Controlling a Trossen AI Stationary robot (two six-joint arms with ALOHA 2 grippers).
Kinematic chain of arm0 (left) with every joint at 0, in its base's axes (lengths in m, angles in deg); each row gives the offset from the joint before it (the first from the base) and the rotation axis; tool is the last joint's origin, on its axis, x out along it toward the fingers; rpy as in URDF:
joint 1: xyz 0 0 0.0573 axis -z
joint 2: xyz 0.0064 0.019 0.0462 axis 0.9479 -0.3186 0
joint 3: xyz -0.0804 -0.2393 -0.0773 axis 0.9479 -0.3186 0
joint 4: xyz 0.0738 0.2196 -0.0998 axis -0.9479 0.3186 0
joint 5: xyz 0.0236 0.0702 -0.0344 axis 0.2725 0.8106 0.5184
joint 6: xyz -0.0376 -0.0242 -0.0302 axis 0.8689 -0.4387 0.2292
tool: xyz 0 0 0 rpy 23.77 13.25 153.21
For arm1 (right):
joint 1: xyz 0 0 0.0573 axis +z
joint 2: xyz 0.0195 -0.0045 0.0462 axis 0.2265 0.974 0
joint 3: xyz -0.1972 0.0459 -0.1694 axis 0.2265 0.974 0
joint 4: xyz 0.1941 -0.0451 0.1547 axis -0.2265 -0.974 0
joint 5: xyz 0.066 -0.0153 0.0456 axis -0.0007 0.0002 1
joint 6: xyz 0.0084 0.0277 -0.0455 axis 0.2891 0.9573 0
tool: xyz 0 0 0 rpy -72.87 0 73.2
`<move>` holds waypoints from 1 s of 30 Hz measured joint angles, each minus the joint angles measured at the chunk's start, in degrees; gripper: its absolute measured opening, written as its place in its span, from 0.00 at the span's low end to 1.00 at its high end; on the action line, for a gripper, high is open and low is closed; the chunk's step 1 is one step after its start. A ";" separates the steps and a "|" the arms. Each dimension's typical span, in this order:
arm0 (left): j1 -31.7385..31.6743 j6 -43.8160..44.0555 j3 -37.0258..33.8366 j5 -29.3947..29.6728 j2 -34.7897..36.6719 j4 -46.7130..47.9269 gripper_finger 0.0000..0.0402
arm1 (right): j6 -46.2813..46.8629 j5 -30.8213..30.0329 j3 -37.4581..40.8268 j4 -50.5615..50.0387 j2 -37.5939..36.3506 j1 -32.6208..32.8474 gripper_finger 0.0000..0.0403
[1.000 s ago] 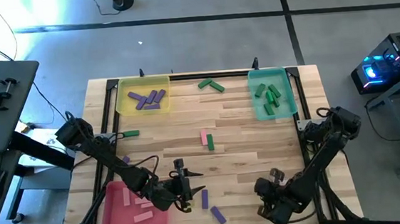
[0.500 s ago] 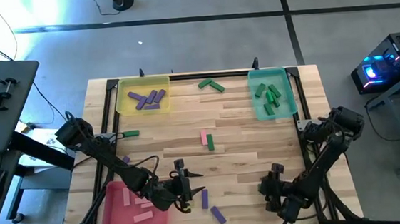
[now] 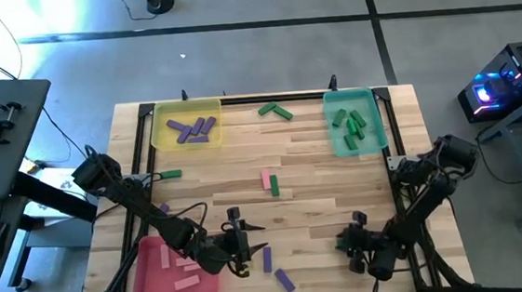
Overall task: Sort blocks
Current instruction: Put the green wooden block into the green bin
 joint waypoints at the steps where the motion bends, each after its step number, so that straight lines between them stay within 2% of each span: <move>1: 0.00 -0.02 -0.01 0.00 0.00 0.02 0.46 | 0.18 -0.51 0.02 -0.16 0.12 0.26 0.34; 5: 0.00 0.00 -0.01 0.00 0.00 -0.01 0.46 | 0.83 -1.60 0.16 0.64 0.17 0.46 0.20; 10: 0.00 -0.02 -0.01 0.00 0.00 -0.07 0.46 | 0.88 -5.61 -1.63 0.43 -0.28 -1.81 0.20; 14: 0.00 -0.06 -0.01 0.00 0.00 -0.15 0.46 | -6.43 -15.06 -4.29 -0.16 -2.22 -6.69 0.20; 20: -0.02 -0.09 -0.01 0.00 0.00 -0.06 0.46 | -23.42 -19.08 -7.80 -0.05 -8.34 -17.91 0.20; 26: -0.01 -0.53 -0.01 0.01 0.00 -0.01 0.46 | -36.73 -12.49 -8.07 -3.79 -19.24 -36.24 0.20; 30: 0.07 -0.39 -0.01 -0.05 0.00 0.00 0.46 | -42.39 -3.25 -8.09 -10.45 -25.34 -52.33 0.20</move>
